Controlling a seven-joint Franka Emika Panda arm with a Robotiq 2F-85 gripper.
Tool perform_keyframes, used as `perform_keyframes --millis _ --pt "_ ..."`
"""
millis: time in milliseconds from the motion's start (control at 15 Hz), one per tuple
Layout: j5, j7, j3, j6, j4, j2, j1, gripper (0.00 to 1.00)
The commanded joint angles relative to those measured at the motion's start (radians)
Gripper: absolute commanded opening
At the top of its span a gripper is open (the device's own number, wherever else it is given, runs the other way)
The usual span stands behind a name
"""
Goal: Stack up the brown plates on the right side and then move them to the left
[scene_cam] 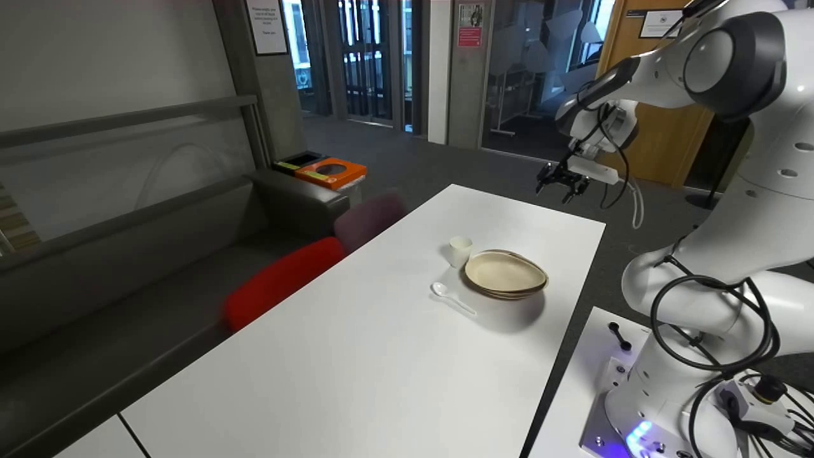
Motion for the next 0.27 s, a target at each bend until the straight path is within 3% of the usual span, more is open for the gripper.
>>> perform_keyframes --millis 0,67,200 --pt "-0.205 0.276 -0.004 0.037 0.004 0.024 0.02 1.0" --pt "-0.138 0.163 -0.188 -0.007 0.006 0.003 0.188 1.0" --pt "-0.182 0.241 -0.178 0.013 0.006 0.021 0.19 1.0"
